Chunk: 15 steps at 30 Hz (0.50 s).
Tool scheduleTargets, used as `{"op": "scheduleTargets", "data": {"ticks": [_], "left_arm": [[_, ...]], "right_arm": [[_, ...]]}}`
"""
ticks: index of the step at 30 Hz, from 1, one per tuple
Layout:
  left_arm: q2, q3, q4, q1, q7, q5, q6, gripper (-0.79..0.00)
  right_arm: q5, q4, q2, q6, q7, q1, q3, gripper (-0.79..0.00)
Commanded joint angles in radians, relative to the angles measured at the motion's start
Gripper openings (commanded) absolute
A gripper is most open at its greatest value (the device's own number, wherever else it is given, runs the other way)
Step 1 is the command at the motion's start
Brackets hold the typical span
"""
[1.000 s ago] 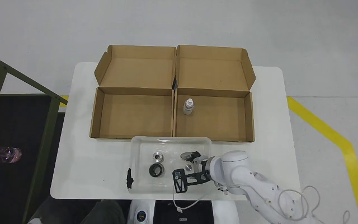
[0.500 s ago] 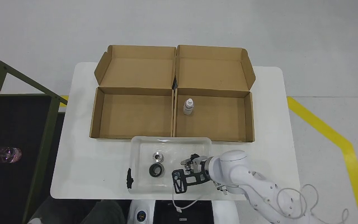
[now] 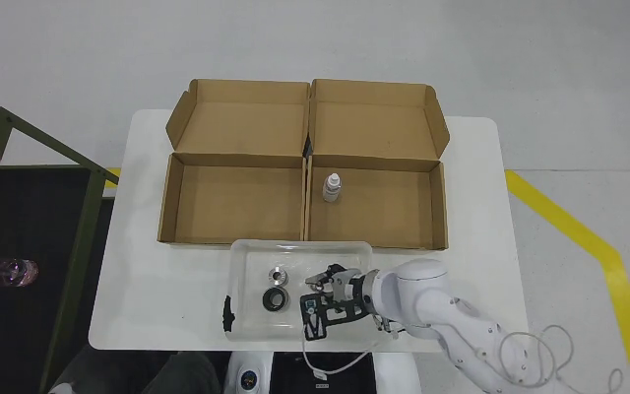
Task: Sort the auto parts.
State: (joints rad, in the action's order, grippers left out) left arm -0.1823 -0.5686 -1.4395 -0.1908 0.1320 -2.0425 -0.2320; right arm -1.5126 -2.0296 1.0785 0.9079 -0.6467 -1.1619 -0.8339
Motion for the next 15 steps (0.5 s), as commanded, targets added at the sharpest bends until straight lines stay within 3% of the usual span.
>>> {"op": "scheduleTargets", "data": {"ticks": [1,15], "left_arm": [[0.0,0.0,0.0,0.0,0.0,0.0,0.0,0.0],[0.0,0.0,0.0,0.0,0.0,0.0,0.0,0.0]], "right_arm": [[-0.007,-0.008,-0.002,-0.004,0.04,-0.002,-0.012,-0.785],[-0.072,-0.084,-0.025,-0.042,0.278,-0.036,-0.129,-0.785]]}}
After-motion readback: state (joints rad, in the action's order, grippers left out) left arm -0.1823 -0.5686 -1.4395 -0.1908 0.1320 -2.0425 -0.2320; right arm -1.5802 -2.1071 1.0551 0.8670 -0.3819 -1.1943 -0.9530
